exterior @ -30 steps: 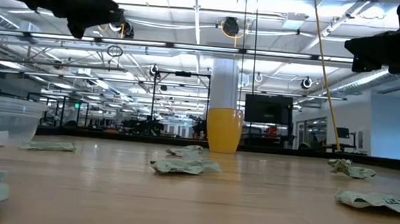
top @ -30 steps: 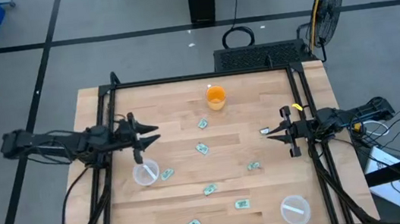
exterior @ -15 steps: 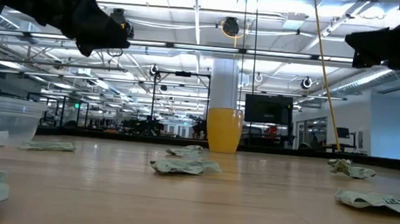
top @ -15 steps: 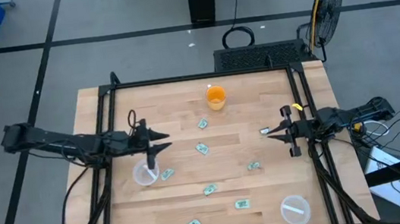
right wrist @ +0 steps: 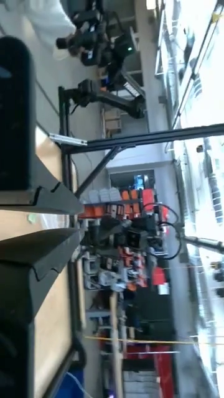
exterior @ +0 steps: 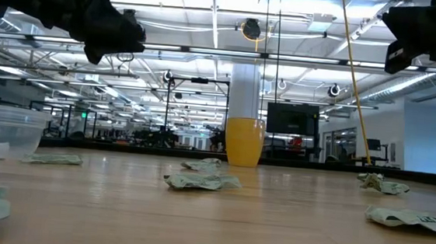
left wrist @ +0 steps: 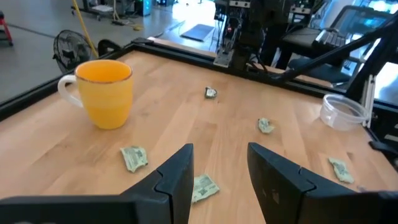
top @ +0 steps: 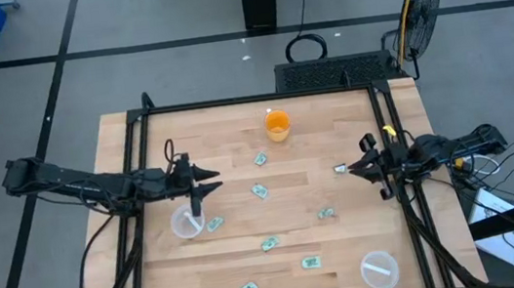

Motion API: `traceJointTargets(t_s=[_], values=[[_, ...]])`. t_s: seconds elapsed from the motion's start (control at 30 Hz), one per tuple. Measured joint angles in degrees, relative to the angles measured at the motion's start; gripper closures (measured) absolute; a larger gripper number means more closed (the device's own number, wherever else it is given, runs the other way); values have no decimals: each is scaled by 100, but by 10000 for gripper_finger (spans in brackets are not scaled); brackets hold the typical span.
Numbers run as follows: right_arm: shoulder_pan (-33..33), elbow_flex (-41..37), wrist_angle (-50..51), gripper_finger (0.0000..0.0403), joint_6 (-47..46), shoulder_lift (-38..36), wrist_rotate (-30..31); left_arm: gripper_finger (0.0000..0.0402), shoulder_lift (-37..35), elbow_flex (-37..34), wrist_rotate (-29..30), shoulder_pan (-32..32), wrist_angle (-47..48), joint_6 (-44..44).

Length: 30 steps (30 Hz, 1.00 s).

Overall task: Pick and place Stevia / Truvia into bins
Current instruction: Put the green stevia packet into the right transparent container

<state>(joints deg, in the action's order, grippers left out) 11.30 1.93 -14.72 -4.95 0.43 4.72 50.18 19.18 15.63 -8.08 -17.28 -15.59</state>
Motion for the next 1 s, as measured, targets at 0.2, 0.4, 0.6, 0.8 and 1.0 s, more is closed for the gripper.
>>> traceJointTargets(t_s=[0.2, 0.4, 0.6, 0.8, 1.0], values=[[-1, 174, 385, 362, 253, 84, 1025, 245, 205, -2, 314, 0, -105, -2], [1, 1019, 726, 335, 392, 617, 1032, 245, 359, -2, 421, 13, -105, -345], [1, 2388, 1957, 304, 152, 1934, 1583, 245, 364, -2, 441, 15, -130, -368], [1, 3174, 4091, 303, -1265, 3513, 2092, 245, 397, -2, 675, 33, -304, -405], [34, 2902, 5053, 313, -2187, 4496, 1799, 245, 397, -2, 641, 33, -234, -414]])
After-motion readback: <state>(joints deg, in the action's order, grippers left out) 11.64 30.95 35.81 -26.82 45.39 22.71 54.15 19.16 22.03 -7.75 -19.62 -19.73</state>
